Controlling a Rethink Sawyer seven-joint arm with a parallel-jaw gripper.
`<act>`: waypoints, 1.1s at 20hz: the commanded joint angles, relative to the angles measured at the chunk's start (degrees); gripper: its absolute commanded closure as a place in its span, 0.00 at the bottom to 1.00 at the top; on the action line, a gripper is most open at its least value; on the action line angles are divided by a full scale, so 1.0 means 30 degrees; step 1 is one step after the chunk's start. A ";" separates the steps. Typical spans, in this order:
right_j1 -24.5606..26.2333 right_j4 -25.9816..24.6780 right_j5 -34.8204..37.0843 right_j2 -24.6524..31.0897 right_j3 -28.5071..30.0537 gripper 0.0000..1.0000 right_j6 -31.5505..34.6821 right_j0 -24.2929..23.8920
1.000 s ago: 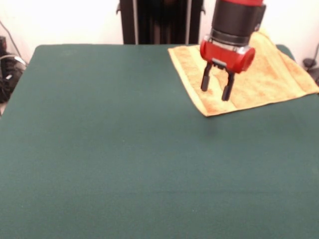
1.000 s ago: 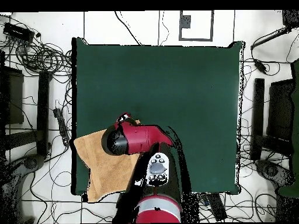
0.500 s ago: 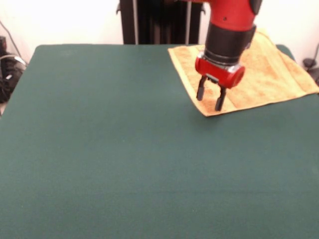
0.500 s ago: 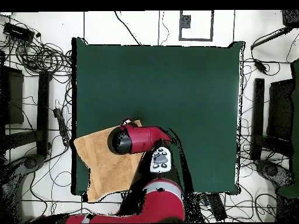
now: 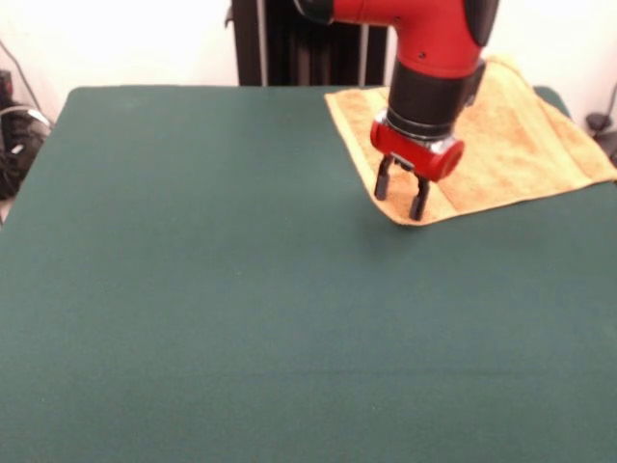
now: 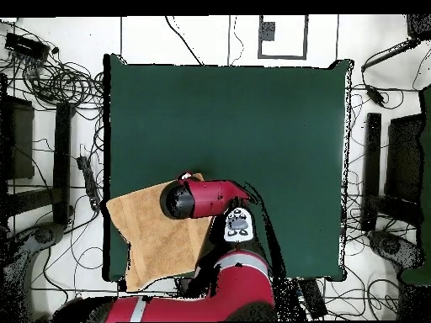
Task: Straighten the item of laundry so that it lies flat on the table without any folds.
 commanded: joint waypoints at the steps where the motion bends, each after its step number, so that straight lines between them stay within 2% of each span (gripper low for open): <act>1: 0.4294 -0.0992 0.0055 0.2799 -0.1839 0.00 -0.1766 -0.0708; 5: 0.4323 -0.1193 -0.0188 0.2672 -0.1867 0.00 -0.1574 -0.0511; 6: 0.4331 -0.1152 0.0160 0.2969 -0.1781 1.00 -0.1778 -0.0751; 8: 0.4291 -0.1412 -0.0737 0.3104 -0.1674 1.00 -0.1785 -0.0900; 11: 0.4141 -0.1347 -0.1604 0.2156 -0.1970 1.00 -0.0757 -0.0289; 17: 0.3425 -0.1478 -0.0983 0.1527 -0.1891 1.00 -0.0558 -0.0166; 22: 0.2864 -0.1983 -0.0468 0.1405 -0.1912 1.00 -0.1236 -0.0618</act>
